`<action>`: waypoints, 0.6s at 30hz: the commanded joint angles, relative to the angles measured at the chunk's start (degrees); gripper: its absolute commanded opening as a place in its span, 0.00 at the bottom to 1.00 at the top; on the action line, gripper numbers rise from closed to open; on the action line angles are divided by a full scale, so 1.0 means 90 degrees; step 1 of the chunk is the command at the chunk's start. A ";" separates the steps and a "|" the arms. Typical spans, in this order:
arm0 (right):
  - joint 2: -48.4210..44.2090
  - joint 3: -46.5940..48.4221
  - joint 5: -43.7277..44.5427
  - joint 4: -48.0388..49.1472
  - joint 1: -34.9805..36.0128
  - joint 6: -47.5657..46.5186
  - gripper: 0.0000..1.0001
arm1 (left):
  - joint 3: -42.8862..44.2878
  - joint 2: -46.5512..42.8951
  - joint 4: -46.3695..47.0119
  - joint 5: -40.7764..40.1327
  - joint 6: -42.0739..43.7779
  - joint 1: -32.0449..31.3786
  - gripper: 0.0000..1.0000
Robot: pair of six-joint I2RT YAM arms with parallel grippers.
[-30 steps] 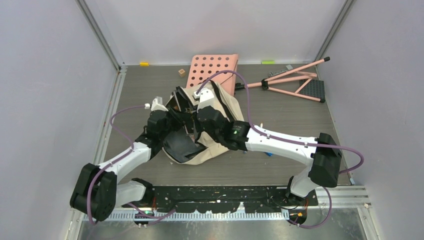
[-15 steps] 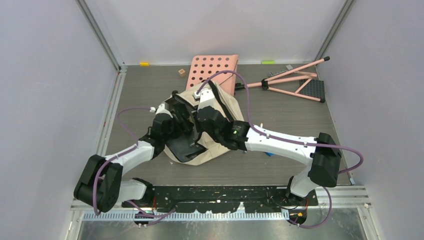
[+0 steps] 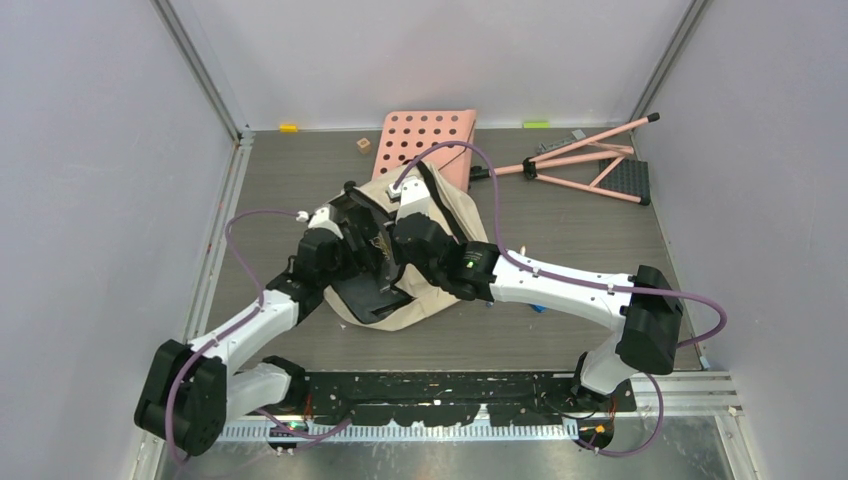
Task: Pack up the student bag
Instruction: Place the book in the student bag.
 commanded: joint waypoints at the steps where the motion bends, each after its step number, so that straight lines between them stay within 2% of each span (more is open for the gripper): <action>1: -0.0198 0.0074 0.0251 0.0088 0.0032 0.0022 0.01 | 0.0115 0.0307 0.0022 0.0057 0.0042 -0.0015 0.76; 4: -0.0223 0.0056 0.0280 0.0073 0.0032 0.0015 0.00 | 0.0126 0.0558 0.0182 0.0395 0.0006 -0.0015 0.75; 7: -0.0220 0.0066 0.0335 0.0053 0.0029 -0.0023 0.00 | 0.0088 0.0801 0.0637 0.0697 -0.0141 -0.0027 0.61; 8: -0.0218 0.0076 0.0347 0.0051 0.0031 -0.0034 0.01 | 0.0069 0.0901 0.0869 0.0877 -0.0181 -0.0038 0.53; 10: -0.0209 0.0083 0.0374 0.0050 0.0032 -0.0071 0.00 | 0.0036 0.1078 0.1293 0.1100 -0.0265 -0.0114 0.45; 15: -0.0110 0.0160 0.0565 -0.0116 0.0076 -0.0191 0.00 | 0.0234 0.1532 0.2093 0.1234 -0.0279 -0.0522 0.41; 18: -0.0035 0.0261 0.0644 -0.0316 0.0101 -0.0219 0.00 | 0.0424 0.1704 0.2141 0.1254 -0.0258 -0.0581 0.40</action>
